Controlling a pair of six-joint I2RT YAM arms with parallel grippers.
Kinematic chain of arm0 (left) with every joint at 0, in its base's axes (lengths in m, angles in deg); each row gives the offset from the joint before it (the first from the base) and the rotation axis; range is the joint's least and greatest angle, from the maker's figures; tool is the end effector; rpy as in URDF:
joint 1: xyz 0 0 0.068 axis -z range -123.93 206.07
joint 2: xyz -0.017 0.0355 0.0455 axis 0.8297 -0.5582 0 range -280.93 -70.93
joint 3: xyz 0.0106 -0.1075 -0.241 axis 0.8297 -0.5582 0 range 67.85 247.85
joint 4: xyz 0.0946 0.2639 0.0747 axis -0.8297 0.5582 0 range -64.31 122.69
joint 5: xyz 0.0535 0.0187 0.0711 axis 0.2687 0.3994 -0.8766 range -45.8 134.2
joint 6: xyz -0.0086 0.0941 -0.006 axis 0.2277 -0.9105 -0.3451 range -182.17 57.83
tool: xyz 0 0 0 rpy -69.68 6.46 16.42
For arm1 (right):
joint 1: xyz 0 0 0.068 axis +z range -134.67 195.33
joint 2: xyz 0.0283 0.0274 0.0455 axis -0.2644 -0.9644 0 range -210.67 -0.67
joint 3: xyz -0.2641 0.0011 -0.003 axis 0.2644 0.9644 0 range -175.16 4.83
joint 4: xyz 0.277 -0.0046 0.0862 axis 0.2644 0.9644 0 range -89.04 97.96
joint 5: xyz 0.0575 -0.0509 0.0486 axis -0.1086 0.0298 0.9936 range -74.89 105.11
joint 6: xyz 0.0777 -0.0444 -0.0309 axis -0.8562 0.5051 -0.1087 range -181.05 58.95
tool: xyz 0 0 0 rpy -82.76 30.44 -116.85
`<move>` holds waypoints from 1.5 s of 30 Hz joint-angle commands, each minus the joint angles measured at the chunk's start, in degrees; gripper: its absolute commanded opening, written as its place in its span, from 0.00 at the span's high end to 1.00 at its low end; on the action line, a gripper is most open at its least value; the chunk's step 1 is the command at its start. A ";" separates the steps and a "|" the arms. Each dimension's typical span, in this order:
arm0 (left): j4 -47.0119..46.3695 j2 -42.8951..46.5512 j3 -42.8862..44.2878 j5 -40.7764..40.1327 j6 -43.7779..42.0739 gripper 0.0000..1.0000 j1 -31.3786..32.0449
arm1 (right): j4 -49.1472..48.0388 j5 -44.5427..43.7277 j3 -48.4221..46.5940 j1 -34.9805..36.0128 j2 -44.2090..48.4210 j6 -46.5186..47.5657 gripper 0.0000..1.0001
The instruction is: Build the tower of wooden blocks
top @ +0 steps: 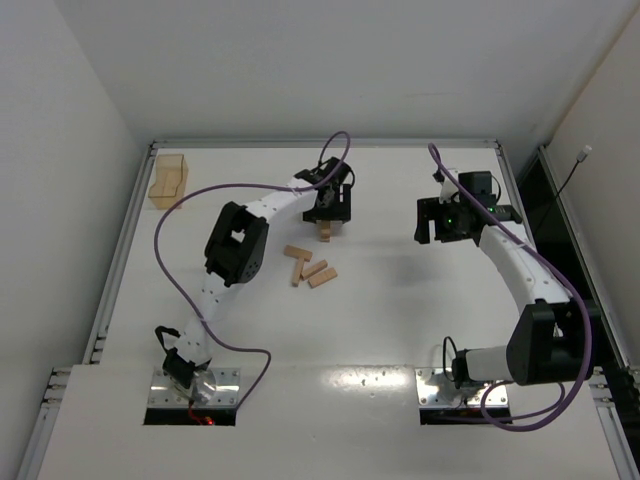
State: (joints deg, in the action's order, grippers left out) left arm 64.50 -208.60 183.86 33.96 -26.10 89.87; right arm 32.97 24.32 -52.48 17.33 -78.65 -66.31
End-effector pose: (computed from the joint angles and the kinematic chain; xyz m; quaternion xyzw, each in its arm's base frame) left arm 0.4775 -0.3014 0.1017 -0.0418 0.9625 -0.0746 0.2575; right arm 0.3412 0.0257 0.1960 0.0012 0.9447 0.0961 0.3135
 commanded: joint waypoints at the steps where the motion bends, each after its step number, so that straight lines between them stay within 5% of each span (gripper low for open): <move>1: 1.45 0.12 -2.62 0.57 -0.39 0.24 0.04 | -1.69 0.46 0.28 -0.24 0.46 -0.81 0.27; 19: 1.44 21.37 -0.34 2.68 -4.96 0.21 2.15 | -2.92 -0.95 3.09 4.31 4.67 6.57 0.30; 23: 0.84 30.51 -3.93 -4.07 -4.96 0.15 0.66 | -3.45 1.42 1.34 10.03 5.20 14.10 0.33; 29: 0.13 40.10 -12.72 -3.40 -5.74 0.03 -13.02 | -2.41 11.92 -4.63 22.93 -1.02 32.36 0.34; 36: -0.40 42.66 -21.52 12.60 -7.16 0.01 -33.69 | -3.18 17.51 -14.12 32.44 -14.99 42.50 0.41; 41: -0.92 41.43 -24.86 23.05 -7.69 0.01 -42.57 | -3.88 18.38 -15.45 39.03 -21.24 49.46 0.45; 45: -0.93 40.90 -25.65 24.92 -7.69 0.00 -43.73 | -4.59 15.24 -16.94 41.76 -26.34 52.18 0.45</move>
State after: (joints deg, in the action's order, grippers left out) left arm 64.96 -167.86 158.09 52.95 -33.11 46.20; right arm 30.06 39.12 -65.95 57.40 -102.93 -19.80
